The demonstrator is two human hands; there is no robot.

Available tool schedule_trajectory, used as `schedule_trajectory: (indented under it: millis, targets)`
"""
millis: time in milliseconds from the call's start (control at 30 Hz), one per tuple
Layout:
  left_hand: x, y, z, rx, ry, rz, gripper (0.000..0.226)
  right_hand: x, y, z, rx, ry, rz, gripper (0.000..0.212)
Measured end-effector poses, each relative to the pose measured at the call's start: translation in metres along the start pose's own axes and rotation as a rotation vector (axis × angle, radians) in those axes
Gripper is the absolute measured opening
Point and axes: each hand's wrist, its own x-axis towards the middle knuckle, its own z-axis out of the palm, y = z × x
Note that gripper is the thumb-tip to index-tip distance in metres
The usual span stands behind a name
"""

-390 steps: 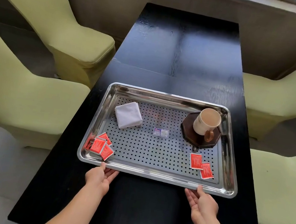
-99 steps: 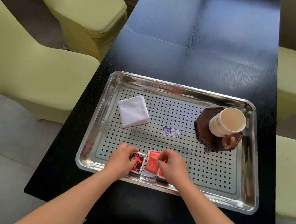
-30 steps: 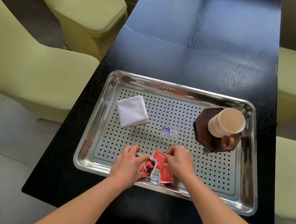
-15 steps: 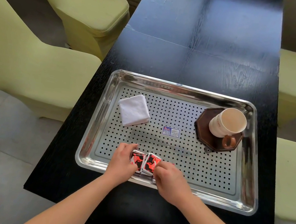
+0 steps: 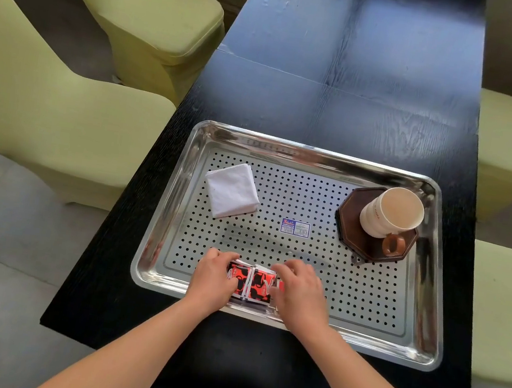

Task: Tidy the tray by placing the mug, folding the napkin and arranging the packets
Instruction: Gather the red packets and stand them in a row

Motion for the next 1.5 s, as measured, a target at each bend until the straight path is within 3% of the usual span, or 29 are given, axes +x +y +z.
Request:
schedule_trajectory:
  millis: [133, 233, 367, 500, 567, 633, 800, 867, 967, 1067, 1300, 1500]
  targets:
    - [0.001, -0.001, 0.0, -0.003, -0.008, -0.002, 0.052, -0.007, 0.023, -0.012, 0.028, -0.04, 0.194, 0.043]
    - [0.001, -0.001, 0.002, 0.002, 0.004, -0.002, 0.052, -0.009, 0.025, -0.013, -0.051, -0.164, 0.173, 0.055]
    - [0.0, 0.001, 0.003, 0.014, -0.001, 0.002, 0.054, -0.004, 0.023, -0.013, -0.065, -0.169, 0.173, 0.041]
    - [0.0, 0.001, 0.004, -0.005, -0.009, -0.015, 0.052, -0.003, 0.027, -0.025, 0.173, -0.047, 0.257, 0.014]
    - [-0.001, 0.001, 0.005, -0.021, -0.01, -0.017, 0.052, -0.007, 0.028, -0.03, 0.308, 0.075, 0.255, 0.021]
    - [-0.001, 0.0, 0.006, -0.039, -0.007, -0.012, 0.051, -0.012, 0.027, -0.031, 0.256, 0.143, 0.139, 0.023]
    - [0.0, 0.0, 0.005, -0.054, -0.016, -0.006, 0.049, -0.021, 0.029, -0.019, 0.106, -0.169, 0.042, 0.011]
    - [0.0, -0.001, 0.004, -0.052, -0.021, -0.009, 0.048, -0.021, 0.033, -0.016, 0.126, -0.163, 0.077, 0.01]
    - [0.001, -0.001, 0.004, -0.044, -0.024, -0.011, 0.05, -0.016, 0.033, -0.013, 0.193, -0.081, 0.181, 0.027]
    - [0.004, 0.0, 0.005, -0.028, -0.044, -0.016, 0.051, -0.008, 0.027, -0.011, 0.128, -0.124, 0.205, 0.049]
    - [0.009, 0.005, 0.007, 0.007, -0.07, -0.042, 0.049, -0.001, 0.024, -0.01, 0.059, -0.171, 0.199, 0.042]
    - [0.008, 0.001, 0.009, -0.007, -0.065, -0.03, 0.052, 0.007, 0.012, -0.013, -0.069, -0.054, 0.048, 0.045]
